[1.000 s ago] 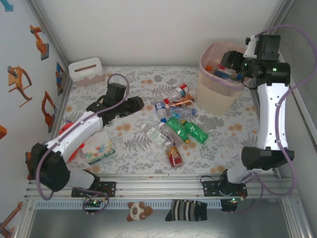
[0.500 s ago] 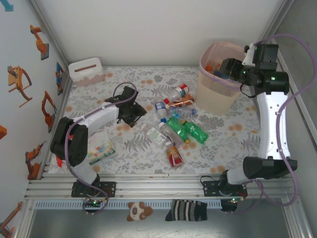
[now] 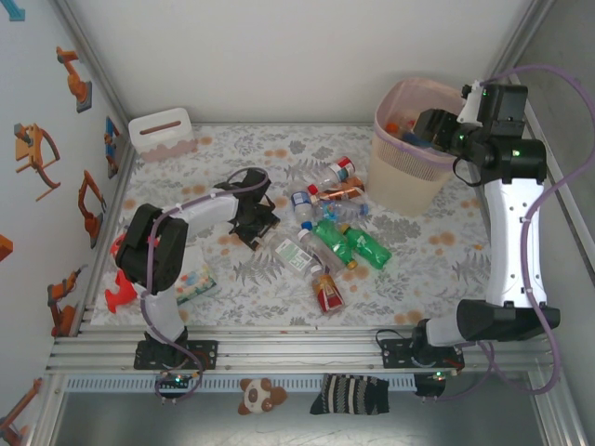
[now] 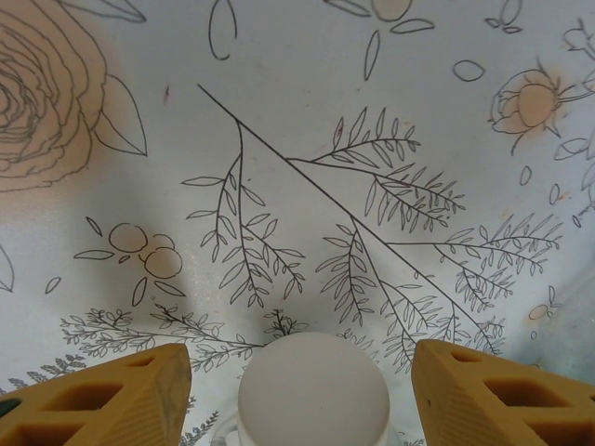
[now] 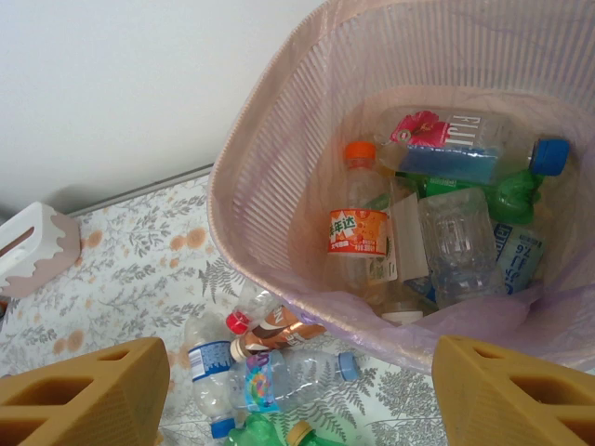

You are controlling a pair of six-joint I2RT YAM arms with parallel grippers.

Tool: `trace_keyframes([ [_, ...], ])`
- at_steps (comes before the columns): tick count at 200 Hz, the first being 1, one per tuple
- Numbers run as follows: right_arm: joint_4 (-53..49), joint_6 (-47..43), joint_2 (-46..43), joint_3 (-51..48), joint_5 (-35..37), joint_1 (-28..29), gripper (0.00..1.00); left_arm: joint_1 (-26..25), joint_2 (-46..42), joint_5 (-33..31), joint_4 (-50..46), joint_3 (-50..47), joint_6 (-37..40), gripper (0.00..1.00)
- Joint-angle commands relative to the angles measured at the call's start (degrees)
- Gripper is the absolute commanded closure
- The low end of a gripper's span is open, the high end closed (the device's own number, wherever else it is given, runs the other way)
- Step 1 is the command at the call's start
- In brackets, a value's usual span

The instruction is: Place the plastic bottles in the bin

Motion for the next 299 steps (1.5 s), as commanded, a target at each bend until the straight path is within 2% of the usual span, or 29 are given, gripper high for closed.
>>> trace_keyframes([
  [1, 0.9, 0.5, -1.3, -0.5, 0.9, 0.4, 0.27, -0.3, 1.2, 2.4, -1.0, 0.7, -2.4, 0.38],
  [52, 0.9, 0.4, -2.0, -0.6, 1.2, 0.4, 0.27, -0.5, 2.3, 3.8, 1.0, 0.5, -3.8, 0.42],
  [146, 1.1, 0.5, -2.7, -0.6, 1.1, 0.4, 0.29, -0.5, 1.3, 3.9, 1.4, 0.1, -3.9, 0.58],
  [227, 2.4, 1.3, -4.2, -1.2, -1.6, 0.5, 0.31, 0.9, -8.1, -2.0, -2.7, -1.8, 2.2, 0.61],
  [265, 7.1, 0.8, -6.1, -4.2, -8.1, 0.6, 0.32, 1.6, -14.8, -6.1, -2.9, -1.8, 9.1, 0.63],
  [299, 16.6, 1.1, -9.0, -10.9, -19.5, 1.0, 0.33, 1.7, -23.0, -8.3, 3.6, -3.4, 18.4, 0.68],
])
